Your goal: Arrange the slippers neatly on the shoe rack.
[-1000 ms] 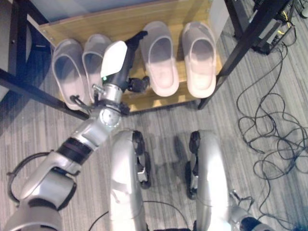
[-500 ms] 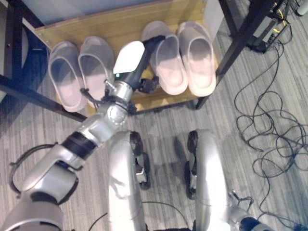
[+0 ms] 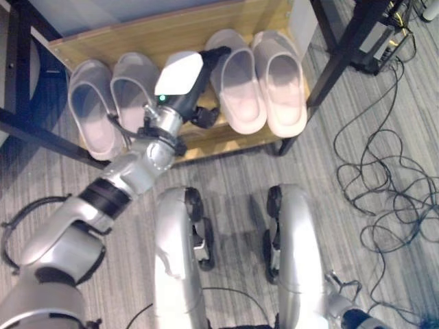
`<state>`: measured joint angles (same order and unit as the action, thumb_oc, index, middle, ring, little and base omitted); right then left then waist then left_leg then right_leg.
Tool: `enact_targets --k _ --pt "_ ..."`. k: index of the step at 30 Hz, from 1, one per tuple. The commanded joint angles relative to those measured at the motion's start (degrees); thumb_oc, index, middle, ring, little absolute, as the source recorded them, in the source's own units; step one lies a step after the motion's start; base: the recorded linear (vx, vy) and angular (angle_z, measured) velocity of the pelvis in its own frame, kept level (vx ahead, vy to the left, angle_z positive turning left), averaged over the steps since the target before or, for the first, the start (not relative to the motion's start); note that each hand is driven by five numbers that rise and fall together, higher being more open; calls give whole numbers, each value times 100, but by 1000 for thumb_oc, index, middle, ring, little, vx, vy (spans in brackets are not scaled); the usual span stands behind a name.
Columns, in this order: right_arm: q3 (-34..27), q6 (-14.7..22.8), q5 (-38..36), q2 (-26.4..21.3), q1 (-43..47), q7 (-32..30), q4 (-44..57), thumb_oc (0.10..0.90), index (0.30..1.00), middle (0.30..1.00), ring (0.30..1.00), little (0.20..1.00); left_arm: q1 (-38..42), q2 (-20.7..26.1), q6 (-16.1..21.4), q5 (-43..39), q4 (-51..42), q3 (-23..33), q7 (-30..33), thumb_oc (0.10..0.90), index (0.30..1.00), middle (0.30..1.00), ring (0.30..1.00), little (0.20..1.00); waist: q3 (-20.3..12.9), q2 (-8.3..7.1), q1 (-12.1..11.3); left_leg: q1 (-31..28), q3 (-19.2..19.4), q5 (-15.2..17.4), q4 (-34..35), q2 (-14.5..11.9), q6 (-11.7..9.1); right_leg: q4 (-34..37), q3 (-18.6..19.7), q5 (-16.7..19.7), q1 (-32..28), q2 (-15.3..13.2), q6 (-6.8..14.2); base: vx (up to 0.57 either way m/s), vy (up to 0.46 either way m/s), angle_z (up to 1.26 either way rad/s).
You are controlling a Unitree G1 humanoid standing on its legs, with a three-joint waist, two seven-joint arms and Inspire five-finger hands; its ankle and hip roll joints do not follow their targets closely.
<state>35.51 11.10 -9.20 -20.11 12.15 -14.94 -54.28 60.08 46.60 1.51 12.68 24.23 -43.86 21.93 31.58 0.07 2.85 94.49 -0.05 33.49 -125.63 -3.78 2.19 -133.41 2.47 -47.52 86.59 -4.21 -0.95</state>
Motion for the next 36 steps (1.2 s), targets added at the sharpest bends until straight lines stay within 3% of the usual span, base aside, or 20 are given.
enact_targets --k 1,4,8,10,13,14,16,17,20,24,25,29,31,33,36 --pt "-212 267 -14 13 207 -227 192 800 900 900 900 900 724 359 152 337 -480 330 410 800 900 900 900 900 -179 57 -105 -454 -849 682 97 462 -67 764 680 851 336 -130 -372 0 0 0" --pt "-276 258 18 30 240 -251 182 800 900 900 900 900 623 602 130 555 -678 474 469 800 900 900 900 900 -179 61 -163 -454 -867 681 83 471 -77 755 654 862 336 -116 -366 0 0 0" --pt "-535 259 118 13 381 -430 287 800 900 900 900 900 -63 961 271 672 -1523 1178 597 800 900 900 900 900 -179 89 -281 -454 -880 665 109 508 -117 779 592 889 336 -78 -358 0 0 0" --pt "-580 240 144 46 431 -473 290 800 900 900 900 900 -437 928 383 541 -1824 1514 608 800 900 900 900 900 -179 103 -301 -454 -886 641 143 526 -122 798 575 908 336 -67 -347 0 0 0" --pt "-862 243 222 136 542 -583 212 800 900 900 900 900 -1695 621 908 476 -2701 2371 847 800 900 900 900 900 -179 9 -475 -454 -809 518 623 519 -133 1205 467 1037 336 -84 -378 -32 -5 6" --pt "-1012 261 218 106 725 -649 32 800 900 900 900 900 -2267 458 1141 638 -3223 2727 944 800 900 900 900 900 -179 -47 -544 -454 -740 374 1067 509 -125 1602 441 1181 336 -73 -391 -92 -13 4" --pt "-1124 280 190 117 807 -678 -42 800 900 900 900 900 -2507 294 1259 634 -3421 2856 1005 800 900 900 900 900 -181 -76 -602 -454 -714 287 1330 500 -117 1831 434 1260 335 -83 -392 -94 -11 6" --pt "-1322 282 162 160 882 -762 -188 800 900 900 900 900 -3024 -9 1522 544 -3764 2948 1015 800 900 900 900 900 -319 -122 -716 -454 -707 88 1736 535 -119 2176 384 1371 333 -125 -377 -72 -5 11" --pt "-1420 266 242 204 820 -850 -381 800 900 900 900 900 -3429 -132 1700 677 -4008 2918 1059 800 900 900 900 900 -712 -117 -765 -454 -733 -157 2210 504 -98 2638 286 1488 301 -250 -336 -27 -4 21" --pt "-1478 223 502 249 824 -1143 -708 800 900 900 900 900 -3765 -442 1856 1331 -3802 2408 1771 800 900 900 900 900 -1337 -203 -814 -458 -809 -548 2973 326 -85 3426 -62 1524 168 -684 -282 61 -16 33" --pt "-1500 273 557 318 684 -1208 -818 800 900 900 900 900 -3909 -596 1976 1586 -3470 1847 2101 800 900 900 900 900 -1624 -276 -773 -811 -811 -755 3683 287 -123 4240 -321 1697 -306 -894 -192 53 79 69" --pt "-1498 313 635 577 384 -1245 -930 800 900 900 900 900 -4178 -727 1963 1949 -2950 1259 2395 800 900 900 900 900 -1831 -366 -694 -1664 -737 -995 4728 232 -183 5277 -572 1899 -1118 -1038 -66 33 49 29" --pt "-1484 314 627 658 275 -1220 -917 800 900 900 900 900 -4291 -820 2001 1872 -2805 1128 2347 800 900 900 900 900 -1828 -392 -673 -2076 -706 -1111 5155 216 -215 5734 -672 2001 -1569 -1048 -42 20 19 11" --pt "-1546 340 589 780 2 -1193 -999 800 900 900 900 900 -4583 -818 2076 1936 -2537 800 2199 800 900 900 900 900 -1778 -395 -636 -3199 -595 -1336 6243 210 -237 6831 -944 2205 -2670 -1139 92 80 38 19" --pt "-1635 322 543 833 -183 -1137 -1038 800 900 900 900 900 -4777 -882 2116 1963 -2281 586 1963 800 900 900 900 900 -1857 -335 -545 -3857 -511 -1636 7047 204 -285 7549 -1106 2517 -3337 -1180 284 50 52 18"
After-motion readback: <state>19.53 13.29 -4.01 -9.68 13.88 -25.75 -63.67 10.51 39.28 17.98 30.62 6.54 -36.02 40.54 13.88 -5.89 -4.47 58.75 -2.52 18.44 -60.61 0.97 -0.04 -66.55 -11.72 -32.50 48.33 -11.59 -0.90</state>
